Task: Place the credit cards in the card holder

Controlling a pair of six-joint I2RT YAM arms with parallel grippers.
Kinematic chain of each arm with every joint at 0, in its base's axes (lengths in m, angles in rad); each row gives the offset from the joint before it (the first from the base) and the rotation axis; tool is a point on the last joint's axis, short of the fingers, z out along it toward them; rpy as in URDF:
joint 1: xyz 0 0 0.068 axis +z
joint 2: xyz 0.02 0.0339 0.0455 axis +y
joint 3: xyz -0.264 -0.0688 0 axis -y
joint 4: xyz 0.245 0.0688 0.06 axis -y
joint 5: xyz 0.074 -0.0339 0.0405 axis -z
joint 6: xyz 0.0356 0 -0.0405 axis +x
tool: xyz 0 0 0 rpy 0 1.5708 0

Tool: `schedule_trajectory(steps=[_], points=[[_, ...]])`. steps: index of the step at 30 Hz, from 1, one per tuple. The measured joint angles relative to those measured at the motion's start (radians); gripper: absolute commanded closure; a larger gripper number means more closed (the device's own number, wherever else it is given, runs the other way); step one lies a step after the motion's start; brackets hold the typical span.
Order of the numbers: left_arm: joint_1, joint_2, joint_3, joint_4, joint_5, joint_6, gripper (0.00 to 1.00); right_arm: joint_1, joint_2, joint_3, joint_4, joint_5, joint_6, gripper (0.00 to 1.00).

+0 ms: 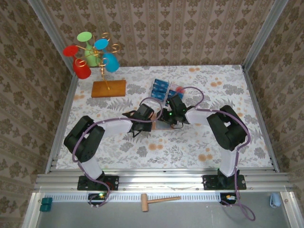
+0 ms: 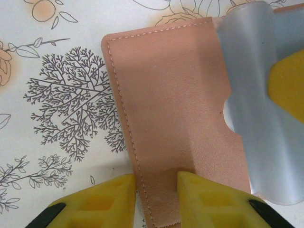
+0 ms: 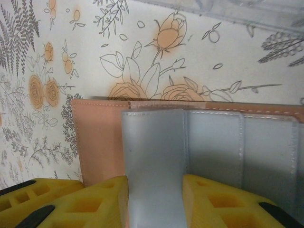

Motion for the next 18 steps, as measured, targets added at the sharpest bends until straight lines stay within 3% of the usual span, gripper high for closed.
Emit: schedule_trajectory(steps=[10, 18], points=[[0.006, -0.016, -0.028, 0.004, 0.002, 0.0, 0.7, 0.027, 0.028, 0.035, 0.016, -0.003, 0.024, 0.64], [0.048, -0.115, -0.086, 0.019, 0.011, 0.003, 0.66, 0.027, 0.035, 0.035, 0.023, -0.01, 0.033, 0.64]])
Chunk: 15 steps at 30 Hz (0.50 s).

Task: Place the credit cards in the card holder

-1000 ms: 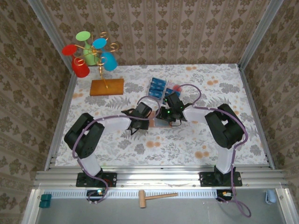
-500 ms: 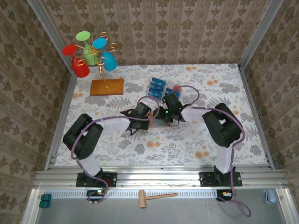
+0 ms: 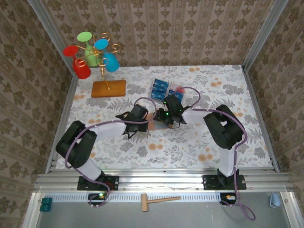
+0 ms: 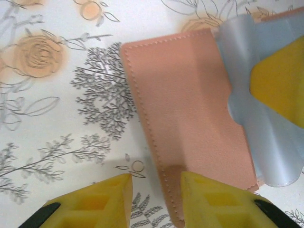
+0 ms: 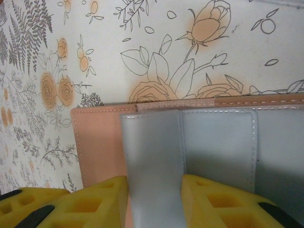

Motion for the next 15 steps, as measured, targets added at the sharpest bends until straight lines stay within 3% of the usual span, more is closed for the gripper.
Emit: schedule_trajectory(steps=[6, 15], points=[[0.023, 0.001, -0.003, 0.01, 0.01, 0.0, 0.67, 0.0, 0.002, 0.0, 0.002, -0.002, 0.002, 0.64], [0.023, 0.043, -0.007, 0.032, 0.027, 0.004, 0.76, 0.016, 0.003, 0.021, -0.008, -0.01, 0.003, 0.64]])
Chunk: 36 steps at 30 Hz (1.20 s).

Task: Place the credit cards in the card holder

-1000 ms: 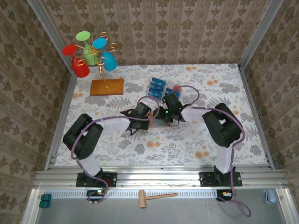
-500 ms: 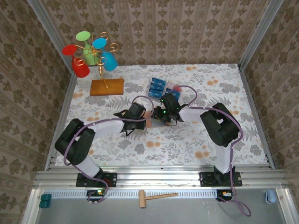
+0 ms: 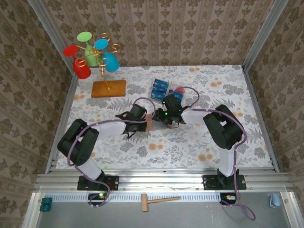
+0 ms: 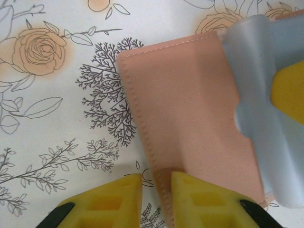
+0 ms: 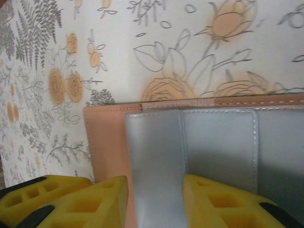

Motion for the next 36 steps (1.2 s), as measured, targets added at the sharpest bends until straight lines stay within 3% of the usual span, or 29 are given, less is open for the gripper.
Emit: schedule_trajectory(steps=[10, 23, 30, 36], points=[[0.003, 0.01, -0.005, 0.015, 0.01, 0.003, 0.75, 0.048, 0.033, 0.064, -0.021, -0.003, 0.0, 0.64], [0.014, -0.141, -0.152, 0.106, 0.026, 0.003, 0.65, 0.047, 0.04, 0.064, -0.021, -0.003, 0.0, 0.65], [0.005, -0.174, -0.181, 0.184, 0.06, 0.003, 0.53, 0.047, 0.04, 0.064, -0.021, -0.003, 0.0, 0.65], [-0.039, -0.171, -0.214, 0.275, 0.071, -0.007, 0.54, 0.047, 0.04, 0.064, -0.021, -0.003, 0.0, 0.65]])
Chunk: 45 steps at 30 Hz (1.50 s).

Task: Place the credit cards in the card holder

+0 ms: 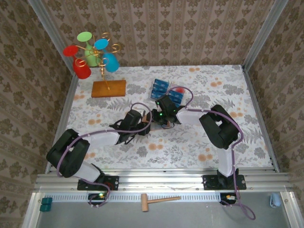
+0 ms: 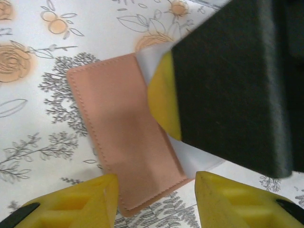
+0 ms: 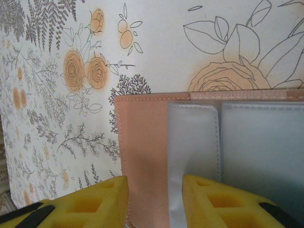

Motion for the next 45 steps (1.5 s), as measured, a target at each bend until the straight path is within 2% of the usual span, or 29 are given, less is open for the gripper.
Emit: schedule_trajectory(steps=[9, 17, 32, 45], points=[[-0.03, 0.047, -0.047, 0.084, -0.005, -0.037, 0.55, 0.0, 0.0, 0.0, 0.0, 0.0, 0.0, 0.65], [-0.032, 0.055, -0.045, 0.093, -0.025, -0.043, 0.55, 0.0, 0.0, 0.0, 0.0, 0.0, 0.0, 0.65], [-0.054, 0.063, -0.052, 0.19, -0.095, -0.126, 0.57, 0.0, 0.0, -0.003, 0.008, -0.002, 0.01, 0.65], [-0.095, 0.104, -0.06, 0.195, -0.172, -0.134, 0.62, 0.0, 0.0, -0.003, 0.011, -0.003, 0.026, 0.64]])
